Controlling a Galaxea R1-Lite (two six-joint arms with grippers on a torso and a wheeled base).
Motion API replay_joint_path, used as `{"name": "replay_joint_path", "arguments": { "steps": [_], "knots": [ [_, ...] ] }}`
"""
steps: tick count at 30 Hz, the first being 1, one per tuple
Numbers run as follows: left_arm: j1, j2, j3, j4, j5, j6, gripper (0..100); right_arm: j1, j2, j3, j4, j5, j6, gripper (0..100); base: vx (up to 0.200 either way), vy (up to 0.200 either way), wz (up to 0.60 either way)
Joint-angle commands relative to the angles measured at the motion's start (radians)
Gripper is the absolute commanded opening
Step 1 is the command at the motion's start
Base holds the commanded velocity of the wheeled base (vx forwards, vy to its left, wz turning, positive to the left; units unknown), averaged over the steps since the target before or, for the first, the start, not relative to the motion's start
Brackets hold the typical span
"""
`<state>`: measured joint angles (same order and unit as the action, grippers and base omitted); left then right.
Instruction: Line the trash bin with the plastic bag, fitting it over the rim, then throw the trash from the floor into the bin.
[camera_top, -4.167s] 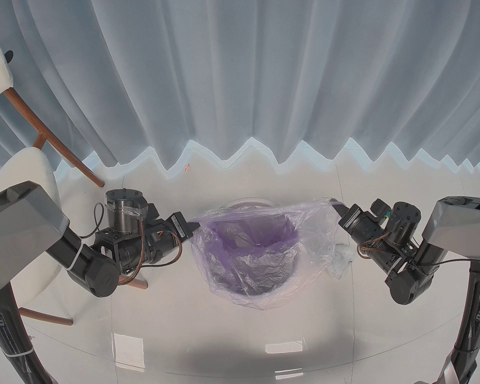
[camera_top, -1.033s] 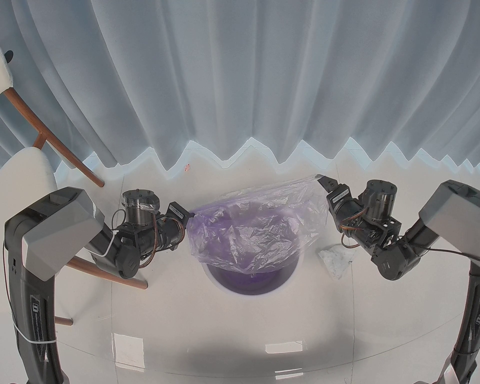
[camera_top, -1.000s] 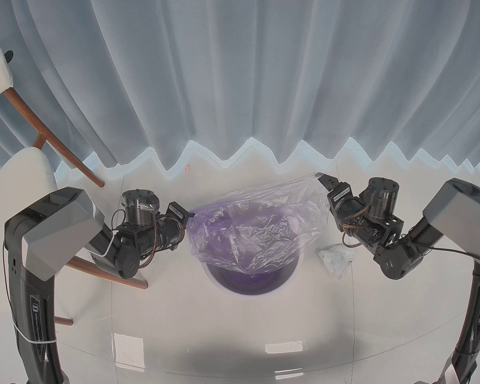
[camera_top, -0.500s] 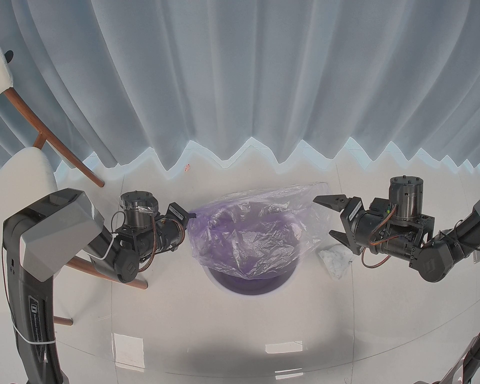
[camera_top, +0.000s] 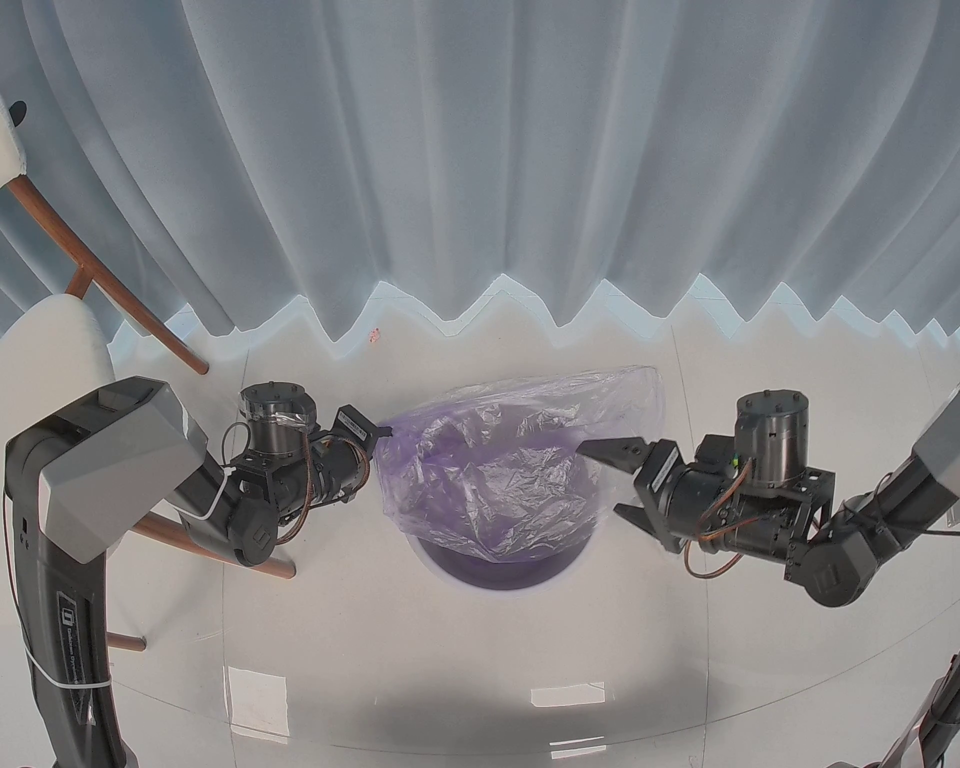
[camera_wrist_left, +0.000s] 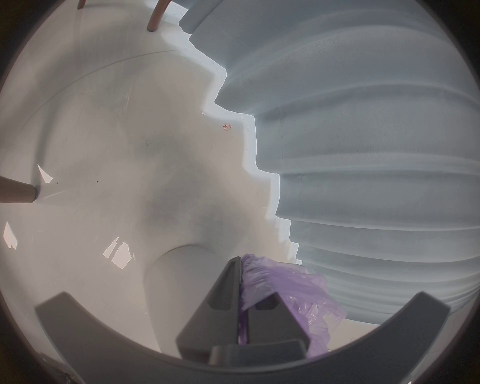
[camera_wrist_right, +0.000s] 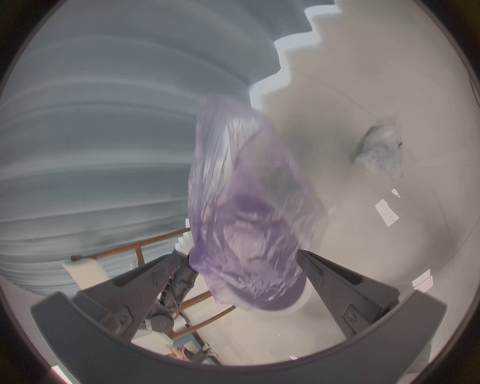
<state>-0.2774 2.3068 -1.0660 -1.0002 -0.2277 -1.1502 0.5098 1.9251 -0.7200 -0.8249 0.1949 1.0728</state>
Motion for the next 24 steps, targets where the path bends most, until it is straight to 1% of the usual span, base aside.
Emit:
{"name": "replay_joint_path", "arguments": {
  "steps": [1,7,10,13,14,15,18,24],
  "knots": [
    [0.0,-0.001,0.0,0.0,0.001,0.0,0,0.052,0.086,0.05,-0.062,0.0,-0.001,100,0.0,0.0,0.0],
    [0.0,-0.003,0.0,0.0,0.001,0.0,0,0.073,0.124,0.073,-0.106,0.0,-0.001,100,0.0,0.0,0.0],
    [-0.002,-0.003,0.001,0.0,0.001,0.0,0,0.081,0.163,0.07,-0.151,-0.026,0.001,100,0.0,0.0,0.0],
    [-0.002,-0.003,0.001,-0.001,0.001,0.001,0,0.079,0.198,0.063,-0.235,-0.066,-0.001,100,0.0,0.0,0.0],
    [-0.002,-0.003,0.001,-0.001,0.001,0.001,0,0.079,0.198,0.063,-0.235,-0.066,-0.001,100,0.0,0.0,0.0],
    [-0.003,-0.001,0.006,-0.012,0.001,0.001,0,0.079,0.221,0.062,-0.289,-0.084,-0.001,100,0.0,0.0,0.0],
    [-0.003,-0.001,0.024,-0.04,-0.002,0.003,0,0.079,0.253,0.059,-0.35,-0.107,-0.005,100,0.0,0.0,0.0],
    [-0.005,0.0,0.027,-0.055,-0.002,0.001,0,0.079,0.265,0.033,-0.373,-0.127,-0.004,100,0.0,0.0,0.0]
  ]
}}
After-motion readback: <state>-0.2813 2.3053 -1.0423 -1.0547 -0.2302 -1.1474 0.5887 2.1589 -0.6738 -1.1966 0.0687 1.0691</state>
